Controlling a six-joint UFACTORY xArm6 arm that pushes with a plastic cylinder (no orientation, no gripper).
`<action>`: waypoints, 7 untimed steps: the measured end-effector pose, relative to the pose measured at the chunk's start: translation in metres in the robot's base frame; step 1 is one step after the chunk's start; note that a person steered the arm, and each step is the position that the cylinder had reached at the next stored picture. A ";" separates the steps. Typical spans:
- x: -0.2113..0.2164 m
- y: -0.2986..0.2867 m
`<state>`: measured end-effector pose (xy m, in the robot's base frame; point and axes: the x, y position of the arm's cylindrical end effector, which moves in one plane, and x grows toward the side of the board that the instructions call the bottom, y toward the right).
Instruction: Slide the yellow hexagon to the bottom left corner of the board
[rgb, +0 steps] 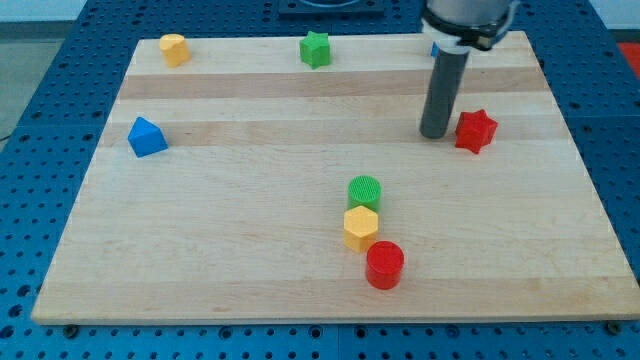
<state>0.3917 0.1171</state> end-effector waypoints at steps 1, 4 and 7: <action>0.000 -0.005; 0.058 0.011; 0.145 -0.056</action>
<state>0.5367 0.0610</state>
